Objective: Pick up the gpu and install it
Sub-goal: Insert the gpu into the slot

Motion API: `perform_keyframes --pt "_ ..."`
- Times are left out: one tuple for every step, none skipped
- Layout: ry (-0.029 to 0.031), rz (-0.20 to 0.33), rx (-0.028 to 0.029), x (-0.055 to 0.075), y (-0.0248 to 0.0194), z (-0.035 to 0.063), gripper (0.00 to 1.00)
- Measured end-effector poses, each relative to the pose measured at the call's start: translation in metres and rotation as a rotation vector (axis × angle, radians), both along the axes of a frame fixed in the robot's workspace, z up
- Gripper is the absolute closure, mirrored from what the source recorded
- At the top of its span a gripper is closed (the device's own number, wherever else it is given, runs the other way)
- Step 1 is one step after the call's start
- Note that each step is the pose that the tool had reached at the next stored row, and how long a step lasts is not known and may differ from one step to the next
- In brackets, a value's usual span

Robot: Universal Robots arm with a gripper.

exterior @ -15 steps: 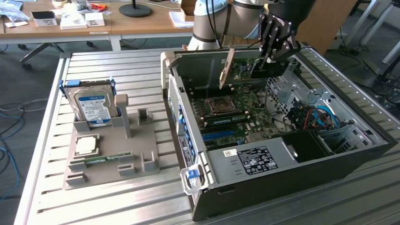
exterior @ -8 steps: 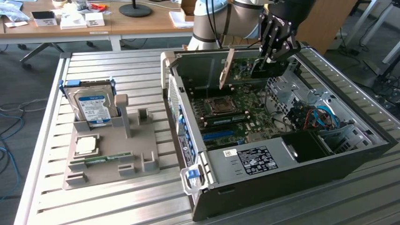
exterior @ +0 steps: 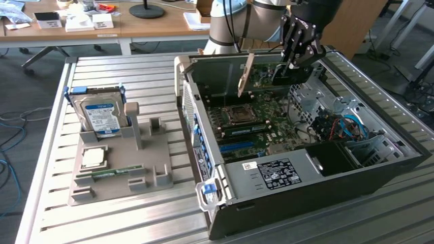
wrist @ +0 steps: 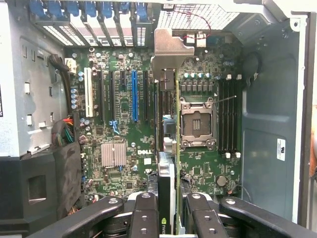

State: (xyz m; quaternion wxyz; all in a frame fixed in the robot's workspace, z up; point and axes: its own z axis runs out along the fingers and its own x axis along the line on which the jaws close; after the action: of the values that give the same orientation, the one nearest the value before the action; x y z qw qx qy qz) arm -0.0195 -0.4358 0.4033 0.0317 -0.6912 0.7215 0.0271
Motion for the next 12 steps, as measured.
perform_keyframes --pt "0.0 0.0 0.0 0.0 0.0 -0.0001 0.73" --pt "-0.0001 0.0 0.0002 0.0 0.0 -0.0003 0.73" --pt "-0.0001 0.0 0.0002 0.0 0.0 -0.0005 0.73" --pt "0.0 0.0 0.0 0.0 0.0 -0.0012 0.73" --pt "0.0 0.0 0.0 0.0 0.0 -0.0012 0.73" --pt "0.0 0.0 0.0 0.0 0.0 -0.0012 0.73" --pt "0.0 0.0 0.0 0.0 0.0 -0.0012 0.73" --pt "-0.0001 0.0 0.0 0.0 0.0 -0.0012 0.73" --pt "0.0 0.0 0.0 0.0 0.0 -0.0012 0.73" --pt "0.0 0.0 0.0 0.0 0.0 -0.0012 0.73" --pt "0.0 0.0 0.0 0.0 0.0 -0.0012 0.73" --pt "-0.0001 0.0 0.0001 0.0 0.0 -0.0015 0.73"
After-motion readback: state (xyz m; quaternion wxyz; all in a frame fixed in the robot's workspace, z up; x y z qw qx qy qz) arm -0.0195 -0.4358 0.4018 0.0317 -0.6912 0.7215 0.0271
